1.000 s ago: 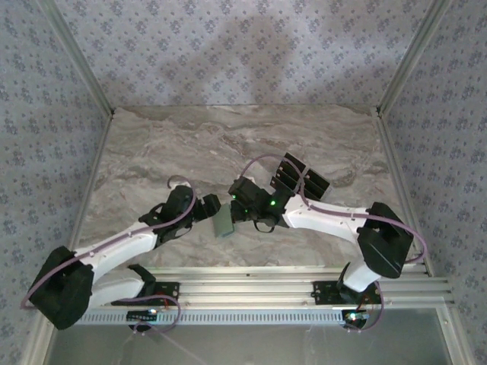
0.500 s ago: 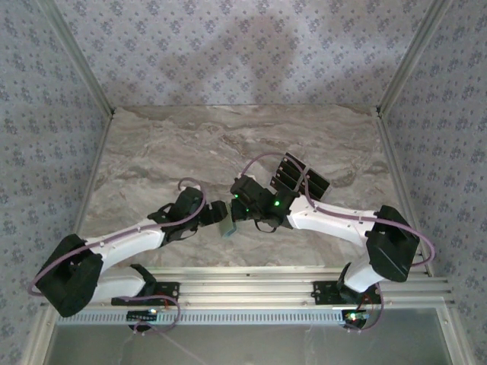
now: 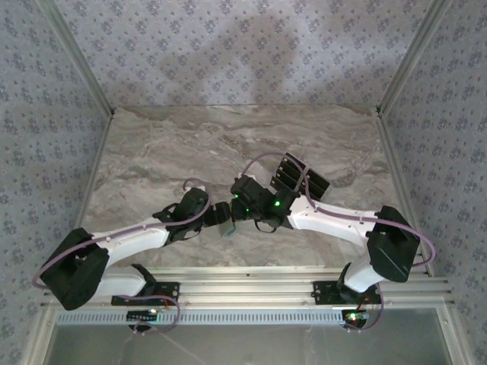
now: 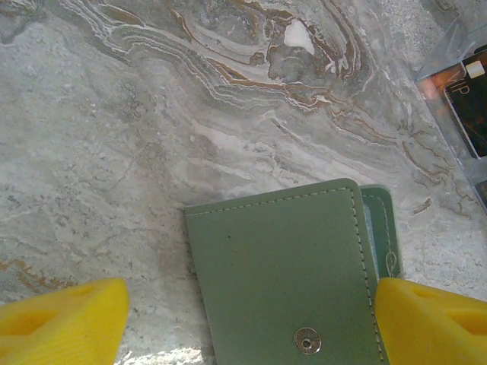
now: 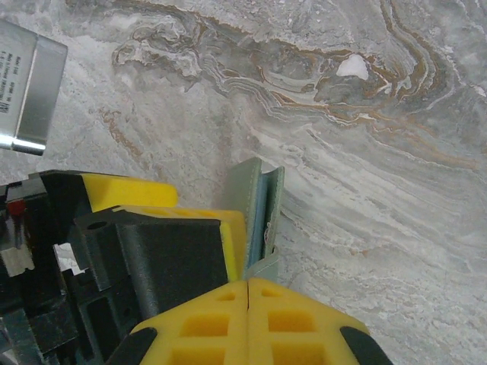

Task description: Put the credit cards into the card holder

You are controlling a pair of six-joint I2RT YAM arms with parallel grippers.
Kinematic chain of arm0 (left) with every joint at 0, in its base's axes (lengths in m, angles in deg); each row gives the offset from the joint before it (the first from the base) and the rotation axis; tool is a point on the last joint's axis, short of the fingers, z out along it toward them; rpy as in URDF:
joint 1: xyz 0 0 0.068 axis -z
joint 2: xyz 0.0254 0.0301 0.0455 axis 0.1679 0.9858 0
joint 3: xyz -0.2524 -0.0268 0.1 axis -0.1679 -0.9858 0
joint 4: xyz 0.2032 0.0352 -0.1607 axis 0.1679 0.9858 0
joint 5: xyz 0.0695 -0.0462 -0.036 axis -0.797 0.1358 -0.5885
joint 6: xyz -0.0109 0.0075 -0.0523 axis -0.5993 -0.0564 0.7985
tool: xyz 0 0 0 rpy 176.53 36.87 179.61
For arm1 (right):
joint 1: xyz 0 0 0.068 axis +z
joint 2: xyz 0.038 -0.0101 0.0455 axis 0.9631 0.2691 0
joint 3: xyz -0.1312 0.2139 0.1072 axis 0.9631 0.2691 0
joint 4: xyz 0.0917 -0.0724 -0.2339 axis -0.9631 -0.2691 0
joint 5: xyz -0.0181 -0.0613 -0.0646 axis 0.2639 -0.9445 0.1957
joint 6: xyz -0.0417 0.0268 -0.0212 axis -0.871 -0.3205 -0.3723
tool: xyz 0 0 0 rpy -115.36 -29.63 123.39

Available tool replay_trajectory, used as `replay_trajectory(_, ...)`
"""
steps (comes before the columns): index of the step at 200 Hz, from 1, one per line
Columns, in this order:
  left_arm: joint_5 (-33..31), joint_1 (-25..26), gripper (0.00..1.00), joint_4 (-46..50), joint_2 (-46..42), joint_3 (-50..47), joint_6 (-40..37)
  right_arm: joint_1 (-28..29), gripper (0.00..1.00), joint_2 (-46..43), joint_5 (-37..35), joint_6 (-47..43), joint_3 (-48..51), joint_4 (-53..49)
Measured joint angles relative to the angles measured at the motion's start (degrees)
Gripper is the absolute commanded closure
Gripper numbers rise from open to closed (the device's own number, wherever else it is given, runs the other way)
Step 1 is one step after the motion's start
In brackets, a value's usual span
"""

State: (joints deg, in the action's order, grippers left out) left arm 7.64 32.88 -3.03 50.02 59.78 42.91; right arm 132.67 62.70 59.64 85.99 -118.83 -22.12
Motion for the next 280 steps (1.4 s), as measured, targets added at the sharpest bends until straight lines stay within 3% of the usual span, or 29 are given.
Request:
replay_trajectory(40, -0.07, 0.0, 0.2, -0.35, 0.26, 0.0, -0.04, 0.0, 1.0, -0.13, -0.02, 0.0, 0.07, 0.0)
replay_trajectory(95, -1.03, 0.0, 0.14, -0.28, -1.53, -0.02, 0.22, 0.0, 1.0, -0.76, -0.02, 0.04, 0.5, 0.0)
replay_trajectory(177, -1.29, 0.02, 0.14, -0.37, -1.64, -0.02, 1.05, -0.02, 1.0, -1.07, -0.04, 0.2, 0.92, 0.02)
replay_trajectory(280, -5.95, 0.24, 0.17, 1.4, -8.5, -5.62, 4.31, -3.08, 1.0, -4.85, -0.04, 2.54, 9.9, 1.64)
